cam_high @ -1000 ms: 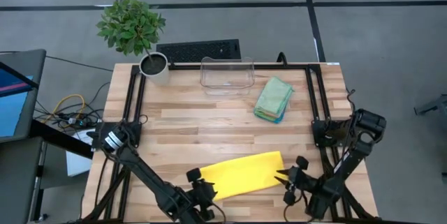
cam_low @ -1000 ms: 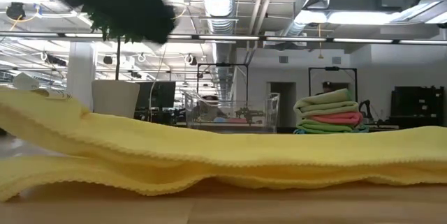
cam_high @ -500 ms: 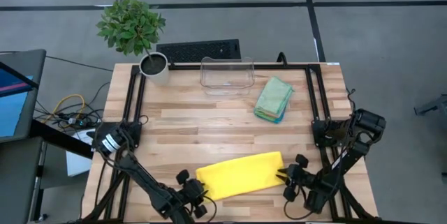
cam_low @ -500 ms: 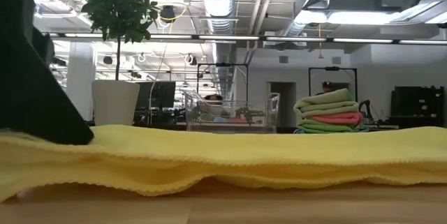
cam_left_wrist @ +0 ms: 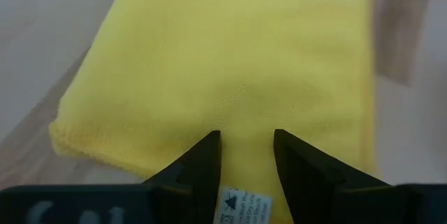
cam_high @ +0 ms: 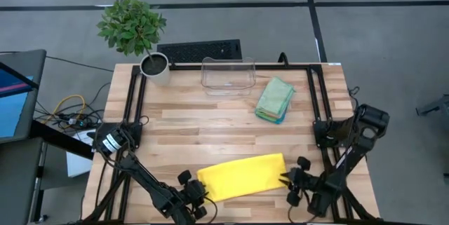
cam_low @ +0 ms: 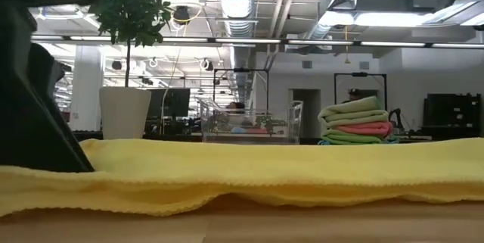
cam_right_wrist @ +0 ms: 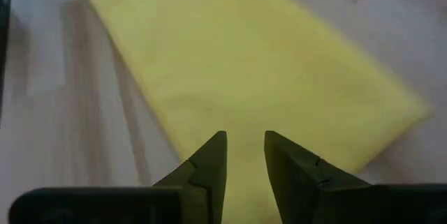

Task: Fold microfiber towels
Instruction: Fold the yellow microfiber towel

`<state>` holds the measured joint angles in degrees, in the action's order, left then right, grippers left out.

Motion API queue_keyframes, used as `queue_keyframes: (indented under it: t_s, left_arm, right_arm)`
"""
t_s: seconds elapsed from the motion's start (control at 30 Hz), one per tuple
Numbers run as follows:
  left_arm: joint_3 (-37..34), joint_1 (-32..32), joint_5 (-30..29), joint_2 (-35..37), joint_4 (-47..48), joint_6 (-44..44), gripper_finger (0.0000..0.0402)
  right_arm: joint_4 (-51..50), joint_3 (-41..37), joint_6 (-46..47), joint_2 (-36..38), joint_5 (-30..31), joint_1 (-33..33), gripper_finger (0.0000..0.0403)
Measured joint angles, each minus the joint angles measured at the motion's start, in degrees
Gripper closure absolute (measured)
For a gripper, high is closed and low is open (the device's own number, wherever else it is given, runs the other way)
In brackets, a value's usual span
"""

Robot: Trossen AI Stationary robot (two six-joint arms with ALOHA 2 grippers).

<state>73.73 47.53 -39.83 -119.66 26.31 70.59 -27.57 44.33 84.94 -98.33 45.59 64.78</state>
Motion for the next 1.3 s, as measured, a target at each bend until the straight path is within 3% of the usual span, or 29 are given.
queue_keyframes:
  t_s: [0.27,0.43,0.57,0.7,0.87,1.17,1.3]
  left_arm:
    - [4.5,-0.8,-1.5,1.0,3.2,-6.8,0.0277]
    - [8.8,-1.2,-4.6,1.0,10.3,-8.7,0.0277]
    - [10.8,-1.5,-7.2,2.0,14.3,-9.1,0.0277]
    - [10.9,-1.9,-6.9,2.4,15.5,-9.6,0.0277]
    - [8.9,-2.4,-4.4,2.5,13.8,-9.6,0.0277]
    - [3.2,-4.1,-3.2,2.5,9.6,-9.6,0.0277]
    - [1.9,-4.8,-1.3,2.5,8.7,-10.0,0.0277]
  right_arm:
    - [-19.1,3.9,-1.2,7.7,0.6,-4.5,0.0278]
    - [-25.1,3.9,-8.6,10.2,-9.8,-13.8,0.0232]
    - [-24.2,3.9,-18.8,12.5,-18.0,-21.6,0.0180]
    - [-23.2,3.9,-25.1,13.0,-24.1,-26.8,0.0155]
    - [-20.9,2.5,-27.0,12.7,-26.6,-29.3,0.0161]
    - [-8.4,-6.9,-26.5,12.9,-32.2,-32.0,0.0181]
    - [-7.2,-7.6,-27.6,13.1,-33.7,-32.6,0.0220]
